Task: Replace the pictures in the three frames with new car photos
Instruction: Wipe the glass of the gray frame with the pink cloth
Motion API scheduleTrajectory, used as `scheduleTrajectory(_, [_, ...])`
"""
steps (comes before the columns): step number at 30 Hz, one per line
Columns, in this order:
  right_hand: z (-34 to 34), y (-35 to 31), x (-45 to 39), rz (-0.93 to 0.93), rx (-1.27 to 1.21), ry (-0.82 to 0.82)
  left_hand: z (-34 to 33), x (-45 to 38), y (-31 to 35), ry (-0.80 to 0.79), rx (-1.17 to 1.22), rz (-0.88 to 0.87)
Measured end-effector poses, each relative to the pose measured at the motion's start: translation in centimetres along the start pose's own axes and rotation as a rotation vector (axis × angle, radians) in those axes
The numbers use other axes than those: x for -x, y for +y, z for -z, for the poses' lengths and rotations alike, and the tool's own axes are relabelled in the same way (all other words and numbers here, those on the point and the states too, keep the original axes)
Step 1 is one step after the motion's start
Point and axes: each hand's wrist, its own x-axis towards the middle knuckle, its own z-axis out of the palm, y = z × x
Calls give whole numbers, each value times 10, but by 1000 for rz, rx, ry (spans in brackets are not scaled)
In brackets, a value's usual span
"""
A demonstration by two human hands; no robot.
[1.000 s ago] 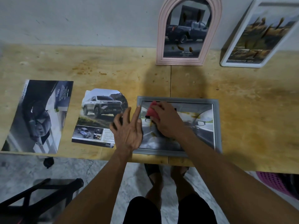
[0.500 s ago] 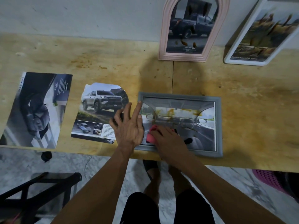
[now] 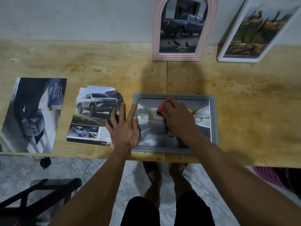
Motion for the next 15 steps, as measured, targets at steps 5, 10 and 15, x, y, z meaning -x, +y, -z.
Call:
scheduleTrajectory(5, [-17, -1, 60, 83, 6, 38, -1, -1, 1, 7, 9, 15])
scheduleTrajectory(10, [6, 9, 79, 92, -102, -353, -1, 0, 1, -3, 6, 20])
scheduleTrajectory(15, [37, 26, 29, -118, -215, 172, 0, 0, 2, 15, 8, 17])
